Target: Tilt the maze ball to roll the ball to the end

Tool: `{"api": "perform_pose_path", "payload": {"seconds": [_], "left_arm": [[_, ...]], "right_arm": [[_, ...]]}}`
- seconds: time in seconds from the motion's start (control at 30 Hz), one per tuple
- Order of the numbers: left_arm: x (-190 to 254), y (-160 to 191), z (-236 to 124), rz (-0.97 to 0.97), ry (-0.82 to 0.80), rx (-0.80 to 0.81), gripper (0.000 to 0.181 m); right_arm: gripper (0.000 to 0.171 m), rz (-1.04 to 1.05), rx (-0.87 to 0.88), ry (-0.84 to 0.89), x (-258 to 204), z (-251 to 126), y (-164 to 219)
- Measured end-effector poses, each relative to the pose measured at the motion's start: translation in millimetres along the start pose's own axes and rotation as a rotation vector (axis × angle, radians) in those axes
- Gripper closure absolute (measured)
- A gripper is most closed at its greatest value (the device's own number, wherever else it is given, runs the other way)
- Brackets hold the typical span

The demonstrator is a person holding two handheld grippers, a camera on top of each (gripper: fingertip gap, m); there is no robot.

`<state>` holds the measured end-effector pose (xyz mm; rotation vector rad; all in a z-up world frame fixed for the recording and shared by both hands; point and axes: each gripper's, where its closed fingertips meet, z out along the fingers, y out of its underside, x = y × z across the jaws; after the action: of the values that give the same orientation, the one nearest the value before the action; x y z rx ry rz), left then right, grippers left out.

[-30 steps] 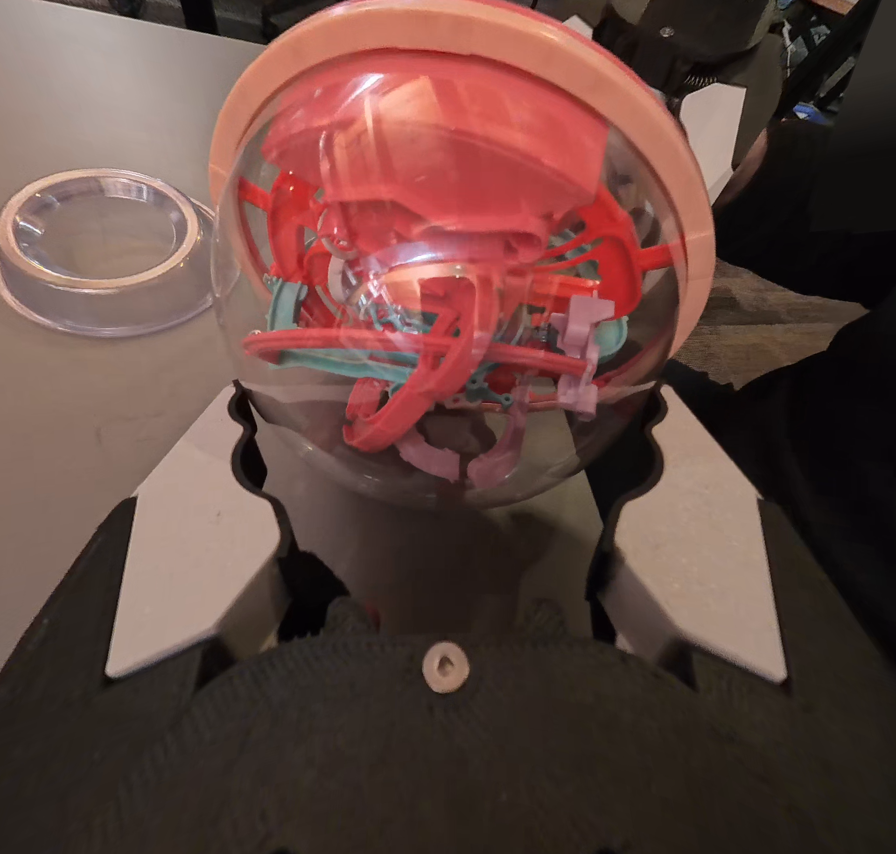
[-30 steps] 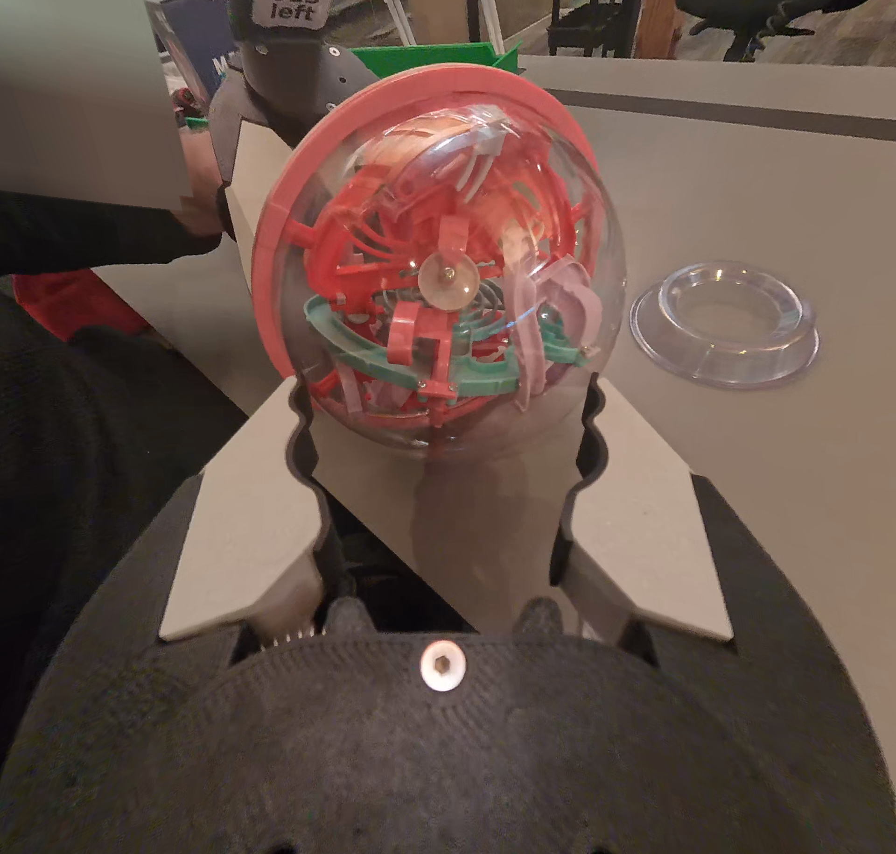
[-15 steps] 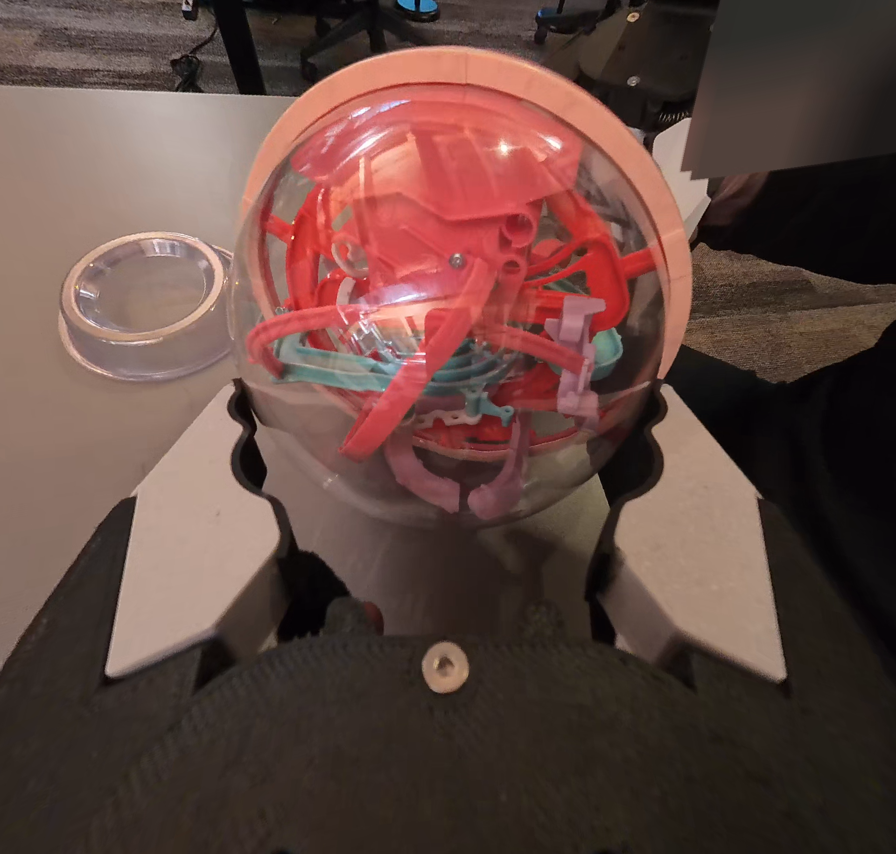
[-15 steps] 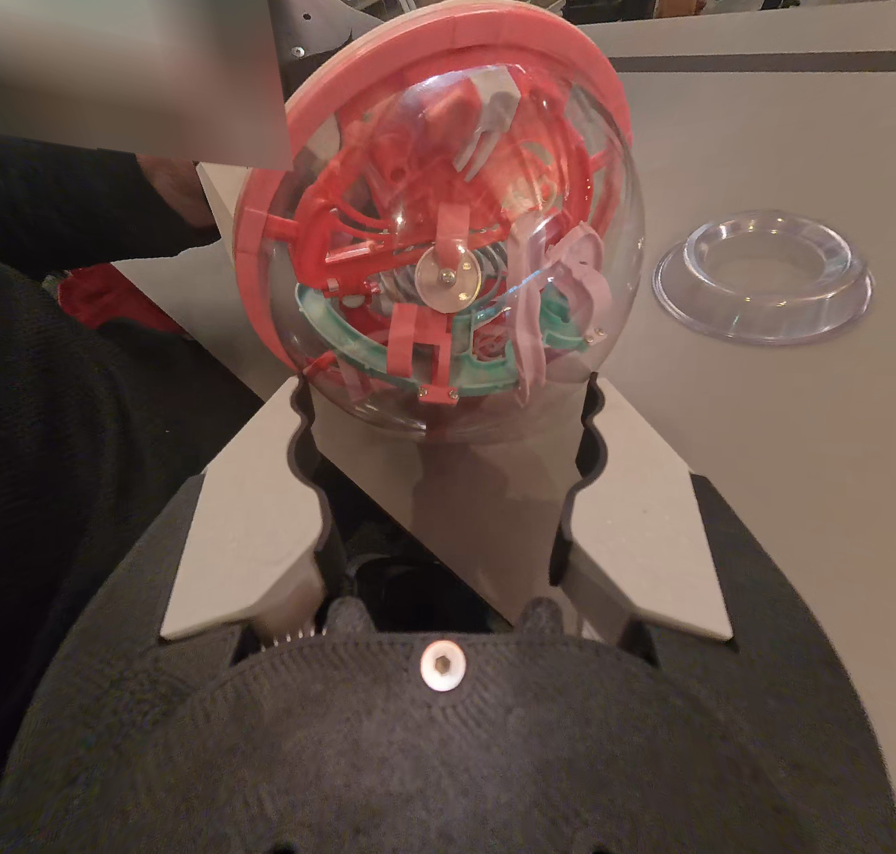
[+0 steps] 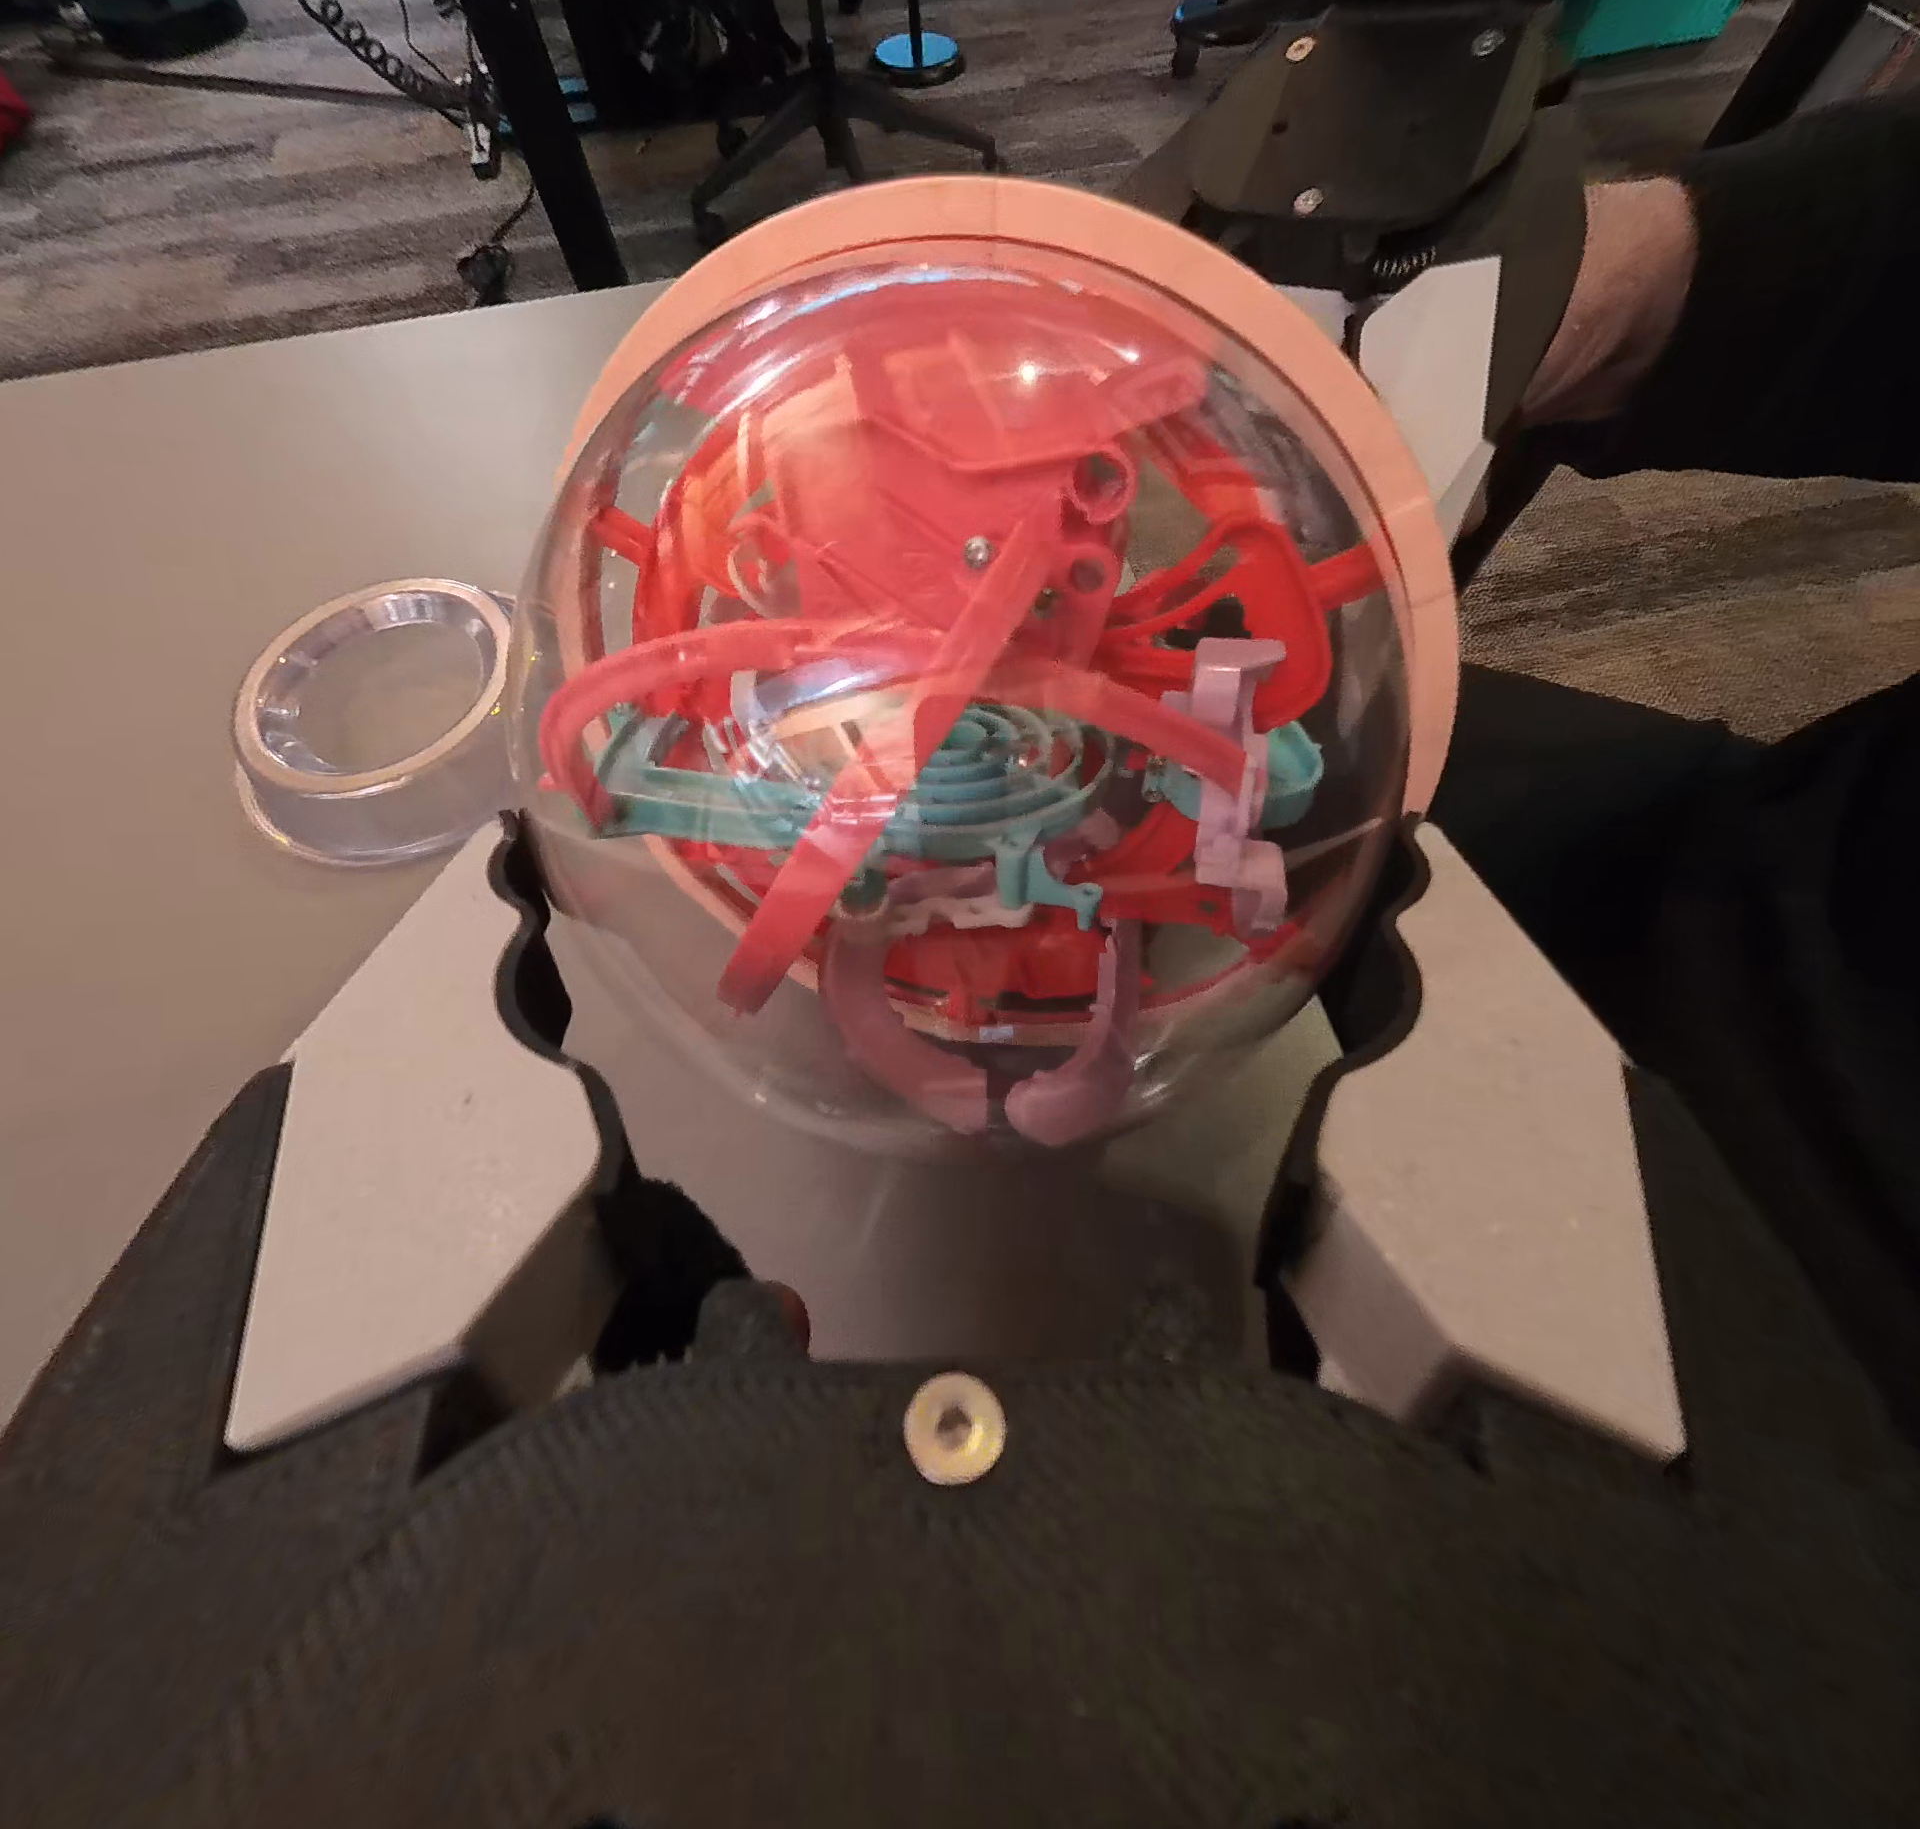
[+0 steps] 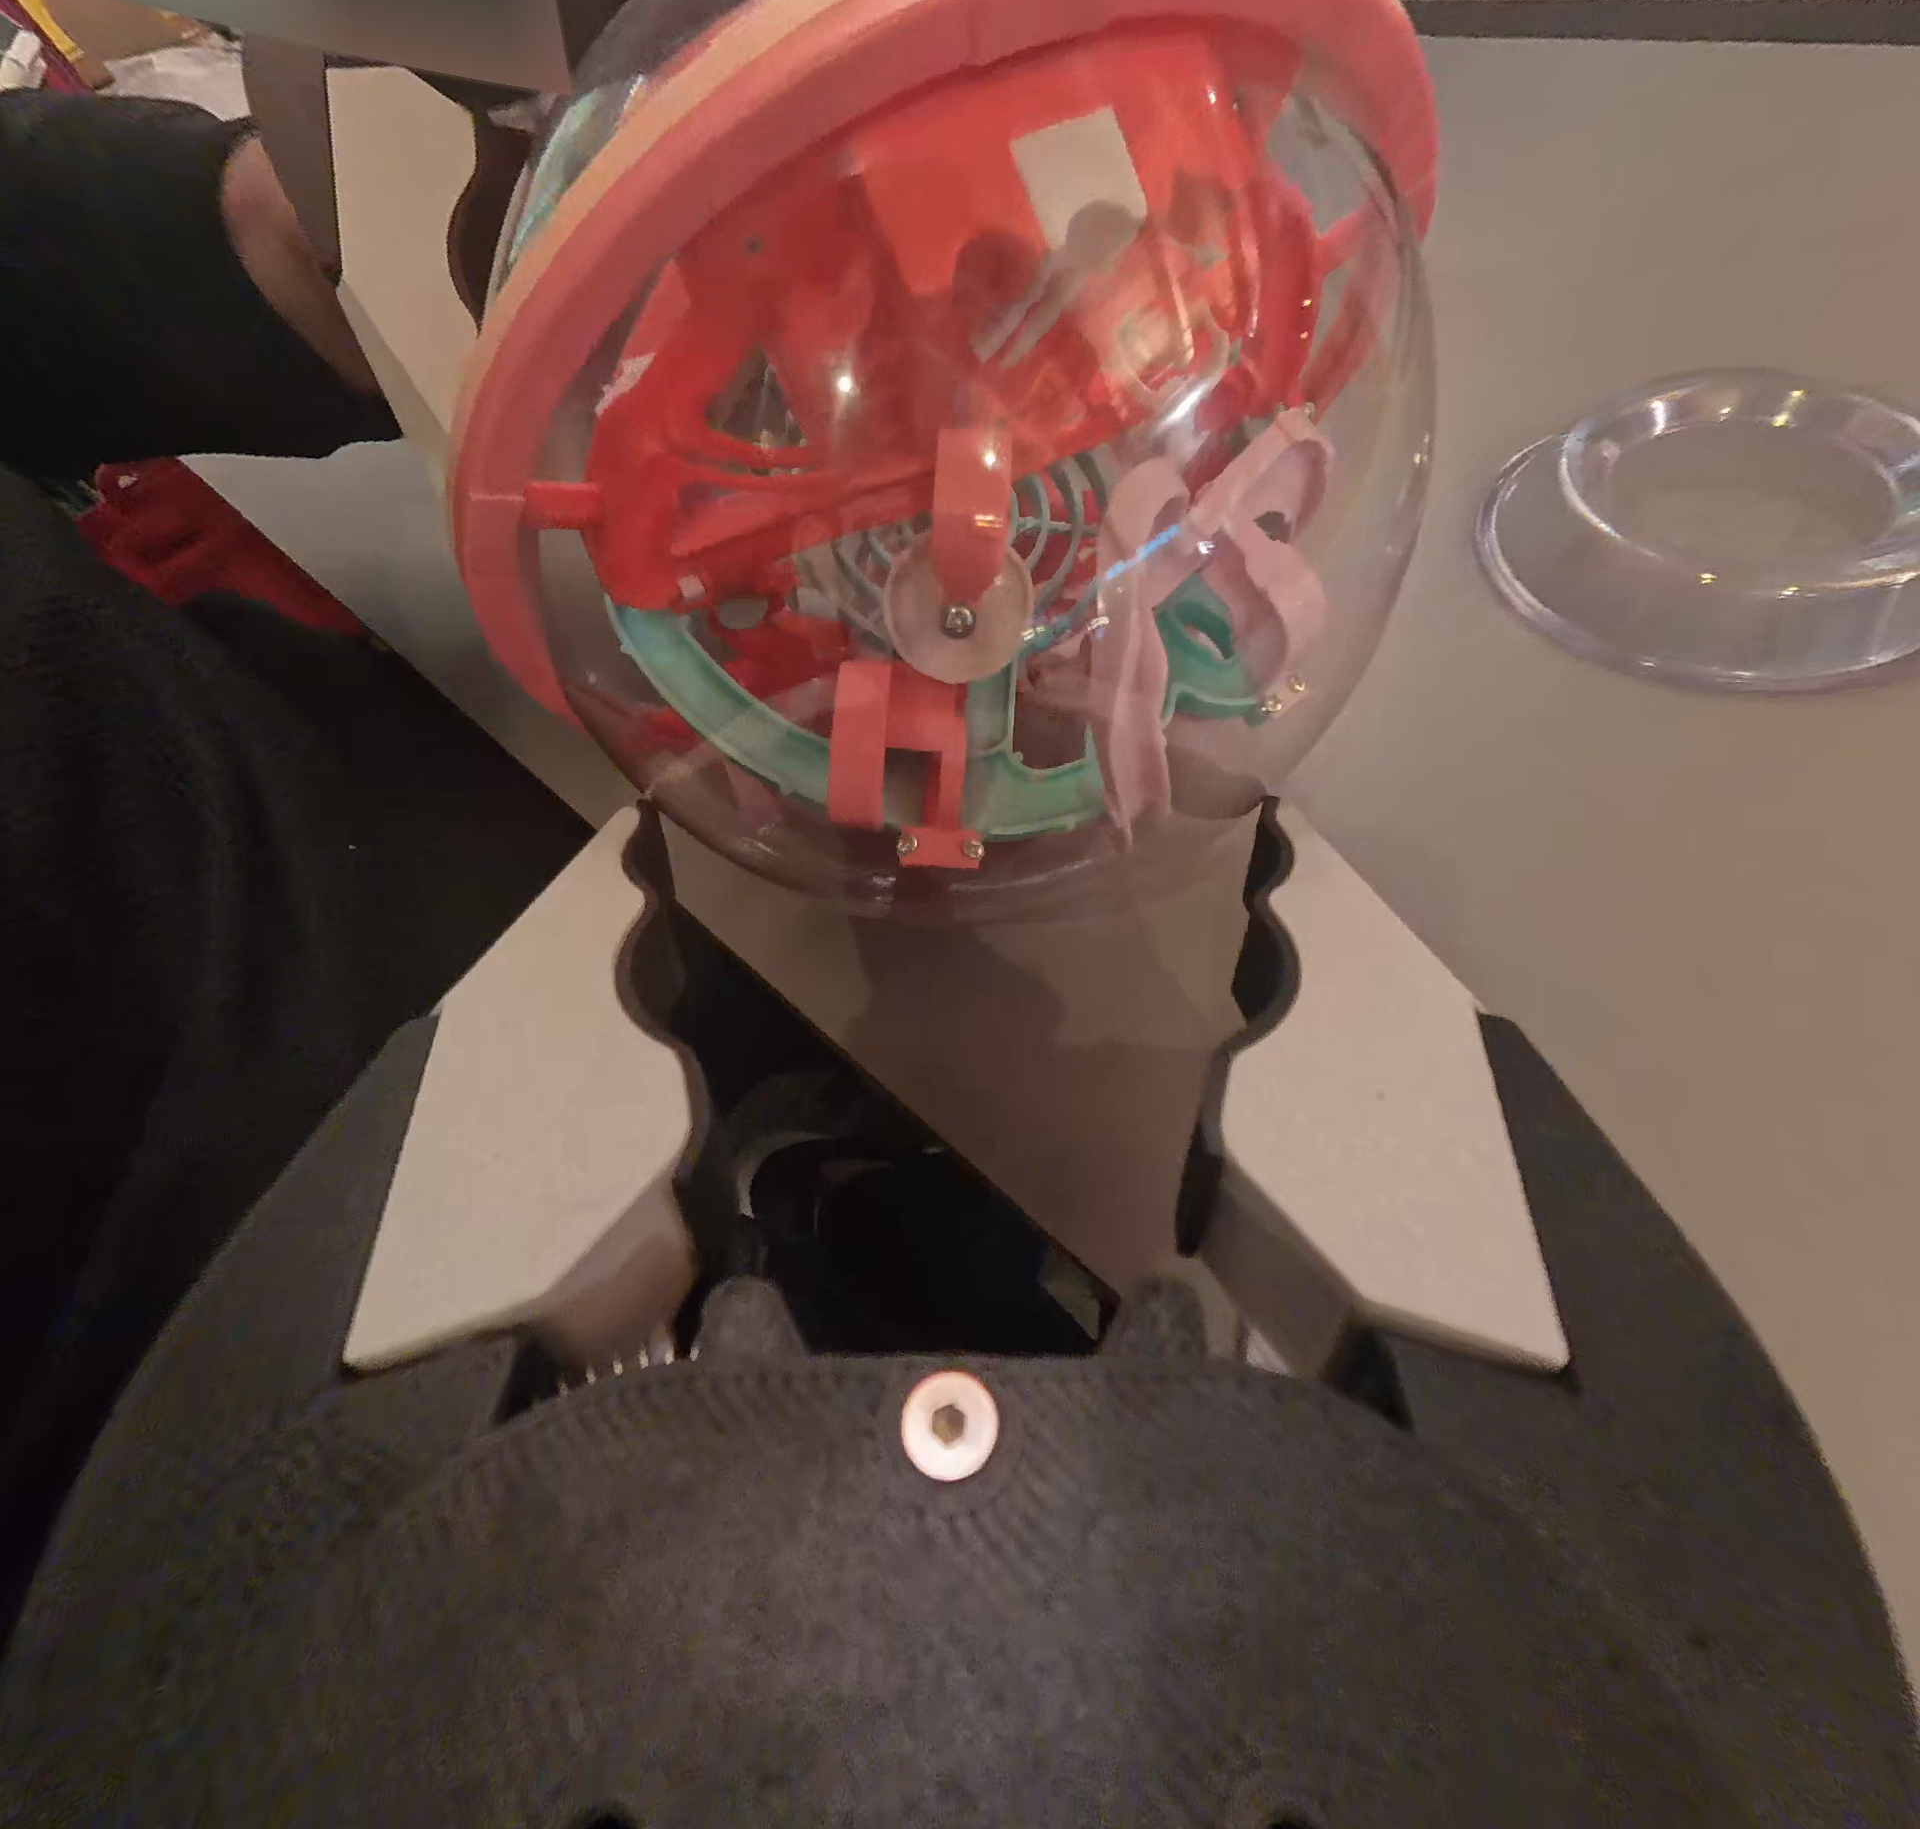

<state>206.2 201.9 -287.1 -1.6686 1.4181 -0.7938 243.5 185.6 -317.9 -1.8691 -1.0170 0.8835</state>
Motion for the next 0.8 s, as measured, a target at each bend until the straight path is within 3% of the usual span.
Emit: {"api": "perform_pose_path", "payload": {"seconds": [0.13,0.3,0.8], "left_arm": [[1.1,0.8,-0.4,0.018,0.001,-0.012,0.031],[-0.4,1.7,2.6,0.043,0.006,-0.082,0.031],[-10.0,-11.6,12.2,0.17,-0.003,-0.202,0.031]], "right_arm": [[0.059,0.016,0.029,-0.004,0.5,-6.4,-7.6],[0.056,-0.133,-0.004,0.039,3.8,-15.1,-26.8],[0.056,-0.063,0.014,0.013,17.3,-8.2,-10.6]]}}
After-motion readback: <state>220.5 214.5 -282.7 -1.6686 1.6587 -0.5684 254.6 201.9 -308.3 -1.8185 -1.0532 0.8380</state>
